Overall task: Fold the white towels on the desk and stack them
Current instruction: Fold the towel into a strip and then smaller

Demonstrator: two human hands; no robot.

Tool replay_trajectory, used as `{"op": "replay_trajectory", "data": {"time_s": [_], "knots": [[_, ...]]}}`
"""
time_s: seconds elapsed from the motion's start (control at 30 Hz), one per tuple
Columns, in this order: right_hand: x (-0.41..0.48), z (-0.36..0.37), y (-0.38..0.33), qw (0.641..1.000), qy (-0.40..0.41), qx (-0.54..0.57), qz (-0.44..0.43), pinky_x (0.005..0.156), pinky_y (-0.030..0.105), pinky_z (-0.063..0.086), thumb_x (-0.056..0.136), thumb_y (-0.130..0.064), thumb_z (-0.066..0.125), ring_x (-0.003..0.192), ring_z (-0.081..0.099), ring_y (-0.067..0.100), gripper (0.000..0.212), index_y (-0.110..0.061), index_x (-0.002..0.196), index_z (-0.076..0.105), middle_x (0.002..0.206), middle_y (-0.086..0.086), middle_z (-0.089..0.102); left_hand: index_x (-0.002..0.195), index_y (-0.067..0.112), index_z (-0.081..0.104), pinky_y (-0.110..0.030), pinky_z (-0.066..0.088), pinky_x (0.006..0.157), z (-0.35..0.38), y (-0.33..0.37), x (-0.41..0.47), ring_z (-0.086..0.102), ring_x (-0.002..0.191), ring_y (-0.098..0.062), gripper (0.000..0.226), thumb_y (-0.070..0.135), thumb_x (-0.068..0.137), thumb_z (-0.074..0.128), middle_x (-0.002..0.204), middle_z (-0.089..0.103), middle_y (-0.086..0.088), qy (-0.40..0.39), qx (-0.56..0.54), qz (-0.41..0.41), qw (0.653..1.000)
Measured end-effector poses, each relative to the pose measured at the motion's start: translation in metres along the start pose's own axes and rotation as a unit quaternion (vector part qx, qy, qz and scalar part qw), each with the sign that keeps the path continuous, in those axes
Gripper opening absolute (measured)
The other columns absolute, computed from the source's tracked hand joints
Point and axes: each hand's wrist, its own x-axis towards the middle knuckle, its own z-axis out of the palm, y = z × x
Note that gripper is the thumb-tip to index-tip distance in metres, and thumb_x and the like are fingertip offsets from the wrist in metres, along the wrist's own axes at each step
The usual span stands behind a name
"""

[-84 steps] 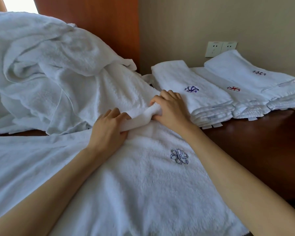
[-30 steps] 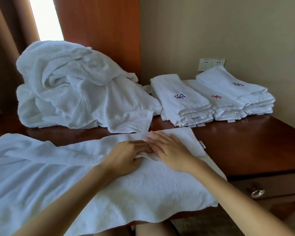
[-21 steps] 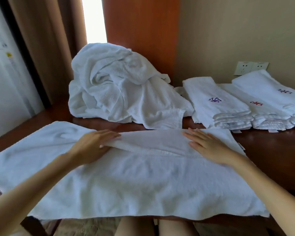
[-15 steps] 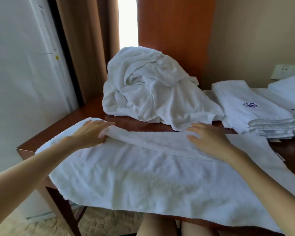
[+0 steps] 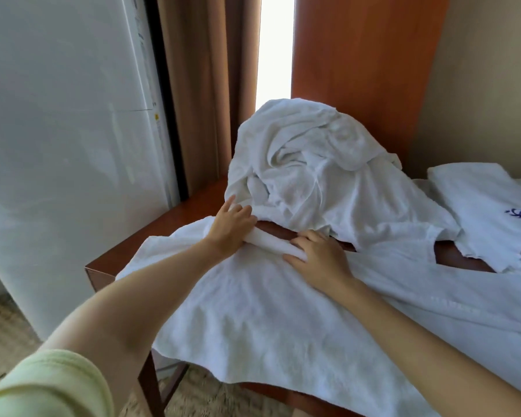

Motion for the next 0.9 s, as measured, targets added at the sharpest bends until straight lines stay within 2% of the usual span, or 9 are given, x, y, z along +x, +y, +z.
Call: {"op": "replay_trajectory", "data": {"time_s": [0.2,0.3,0.4,0.47,0.53,0.63,0.73,0.83,0.9], "knots": [[0.001,-0.007,-0.002,0.992,0.097,-0.013,-0.077,0.067,0.034,0.049,0.067,-0.016,0.085,0.076,0.063,0.025,0.022,-0.013,0.084,0.072,0.08,0.002,0.063,0.111,0.024,0.063,-0.048,-0.027,0.112,-0.017,-0.042,-0.015,0.049,0.123,-0.012,0.03,0.018,0.082,0.059,0.111,0.058,0.008,-0.015,0.037,0.223,0.974],[0.002,-0.011,-0.008,0.981,0.135,-0.037,-0.136,0.058,0.033,0.047,0.052,0.008,0.08,0.064,0.061,0.025,0.034,-0.013,0.077,0.069,0.073,0.001,0.062,0.101,0.026,0.072,-0.055,-0.016,0.115,-0.034,-0.079,-0.04,0.051,0.125,-0.018,0.028,0.03,0.073,0.075,0.112,0.063,0.004,-0.001,0.035,0.277,0.96],[0.001,-0.02,-0.013,0.977,0.144,-0.029,-0.157,0.057,0.033,0.044,0.044,0.021,0.064,0.064,0.059,0.028,0.047,-0.011,0.078,0.069,0.073,0.002,0.062,0.091,0.026,0.076,-0.056,0.009,0.118,-0.037,-0.098,-0.074,0.059,0.109,-0.016,0.025,0.033,0.068,0.083,0.105,0.066,0.003,0.026,0.044,0.226,0.973],[0.0,-0.027,-0.019,0.986,0.085,-0.003,-0.14,0.064,0.03,0.038,0.052,0.018,0.059,0.079,0.061,0.027,0.054,-0.013,0.095,0.071,0.086,0.0,0.064,0.1,0.028,0.07,-0.044,0.018,0.118,-0.028,-0.093,-0.099,0.059,0.105,-0.014,0.022,0.033,0.079,0.071,0.106,0.065,0.006,-0.01,0.058,0.196,0.979],[0.0,-0.032,-0.022,0.992,-0.022,0.019,-0.122,0.064,0.025,0.032,0.068,0.007,0.056,0.088,0.054,0.016,0.057,-0.023,0.115,0.065,0.094,-0.009,0.056,0.115,0.027,0.057,-0.031,0.027,0.102,-0.019,-0.08,-0.117,0.057,0.099,-0.015,0.03,0.024,0.086,0.05,0.101,0.063,0.009,-0.069,0.095,0.151,0.982],[0.0,-0.035,-0.028,0.978,-0.155,0.018,-0.136,0.06,0.011,0.027,0.082,-0.008,0.054,0.096,0.051,0.009,0.053,-0.035,0.128,0.057,0.094,-0.017,0.045,0.128,0.024,0.044,-0.03,0.028,0.082,-0.022,-0.069,-0.125,0.057,0.087,-0.018,0.045,0.027,0.084,0.047,0.093,0.064,0.007,-0.108,0.144,0.037,0.983],[-0.001,-0.035,-0.035,0.965,-0.234,0.029,-0.118,0.075,0.018,0.039,0.083,-0.012,0.05,0.112,0.054,0.011,0.058,-0.041,0.134,0.05,0.115,-0.016,0.057,0.11,0.021,0.059,-0.029,0.029,0.074,-0.028,-0.067,-0.123,0.063,0.086,-0.017,0.031,0.036,0.087,0.044,0.094,0.065,0.004,-0.193,0.151,-0.054,0.968],[0.001,-0.035,-0.037,0.953,-0.292,0.025,-0.077,0.094,0.025,0.045,0.082,-0.017,0.05,0.126,0.048,0.01,0.069,-0.046,0.143,0.037,0.141,-0.018,0.048,0.115,0.02,0.059,-0.027,0.033,0.069,-0.025,-0.069,-0.114,0.058,0.087,-0.019,0.035,0.038,0.088,0.045,0.104,0.062,0.001,-0.274,0.064,-0.1,0.955],[0.004,-0.034,-0.037,0.951,-0.301,0.03,-0.062,0.096,0.024,0.044,0.081,-0.019,0.049,0.13,0.045,0.01,0.072,-0.048,0.145,0.032,0.148,-0.018,0.042,0.127,0.019,0.051,-0.027,0.036,0.068,-0.021,-0.072,-0.106,0.053,0.087,-0.019,0.044,0.041,0.089,0.044,0.116,0.057,-0.001,-0.302,-0.008,-0.143,0.942]]}}
